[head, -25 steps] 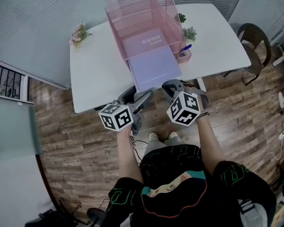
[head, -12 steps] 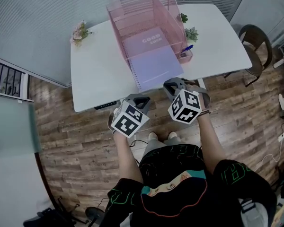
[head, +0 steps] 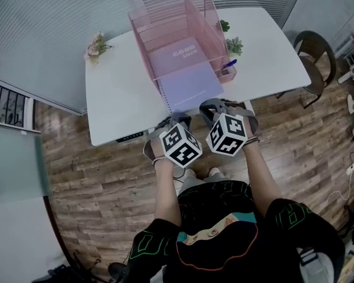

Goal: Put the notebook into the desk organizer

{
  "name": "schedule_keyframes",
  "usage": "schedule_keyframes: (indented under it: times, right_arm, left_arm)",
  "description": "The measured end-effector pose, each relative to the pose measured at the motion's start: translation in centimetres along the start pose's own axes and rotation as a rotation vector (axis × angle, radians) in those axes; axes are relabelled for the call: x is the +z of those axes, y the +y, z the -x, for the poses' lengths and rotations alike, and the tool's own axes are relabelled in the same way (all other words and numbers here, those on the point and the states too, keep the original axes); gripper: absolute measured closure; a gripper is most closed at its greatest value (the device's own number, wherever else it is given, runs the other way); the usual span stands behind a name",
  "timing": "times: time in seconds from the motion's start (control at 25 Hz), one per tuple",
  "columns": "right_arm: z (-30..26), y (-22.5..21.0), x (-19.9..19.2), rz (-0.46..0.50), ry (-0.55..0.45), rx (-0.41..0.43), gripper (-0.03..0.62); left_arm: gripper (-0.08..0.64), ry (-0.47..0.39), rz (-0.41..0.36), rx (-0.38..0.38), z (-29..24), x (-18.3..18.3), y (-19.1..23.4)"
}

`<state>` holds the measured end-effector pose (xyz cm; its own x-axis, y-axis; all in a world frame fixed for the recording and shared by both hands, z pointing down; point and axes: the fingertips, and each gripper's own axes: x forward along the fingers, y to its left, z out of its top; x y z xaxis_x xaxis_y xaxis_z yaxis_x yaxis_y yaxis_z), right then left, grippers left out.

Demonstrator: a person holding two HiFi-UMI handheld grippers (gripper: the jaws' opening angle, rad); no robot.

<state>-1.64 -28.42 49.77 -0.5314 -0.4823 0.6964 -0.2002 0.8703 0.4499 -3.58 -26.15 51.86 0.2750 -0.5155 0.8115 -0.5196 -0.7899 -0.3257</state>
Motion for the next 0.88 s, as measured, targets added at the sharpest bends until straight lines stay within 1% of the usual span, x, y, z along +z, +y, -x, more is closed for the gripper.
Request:
schedule_keyframes:
  times: [0.12, 0.32, 0.48, 0.68, 0.88]
  right_arm:
    - [-0.5, -0.6, 0.2, 0.029, 0.004, -0.003, 0.589]
    - [-1.2, -2.0, 0.7, 0.072, 0.012, -0.013, 0.589]
    - [-1.9, -3.2, 1.0, 0.094, 0.022, -0.019, 0.589]
    - [-2.7, -4.8, 1.3, 0.103, 0.023, -0.03, 0.589]
    - [-3.1, -6.5, 1.8, 0.108, 0.025, -0.052, 0.589]
  left_arm:
    - [0.561, 0.004, -0.017, 0.032, -0.2, 0.3, 1.2]
    - [0.561, -0.02, -0.005, 0.084, -0.3, 1.2, 3.6]
    - [0.561, -0.031, -0.002, 0.098, -0.8, 1.5, 5.0]
    - [0.561, -0.069, 0.04, 0.11, -1.2, 2.2, 6.7]
    - [0.561, -0.077, 0.058, 0.128, -1.5, 2.9, 8.4]
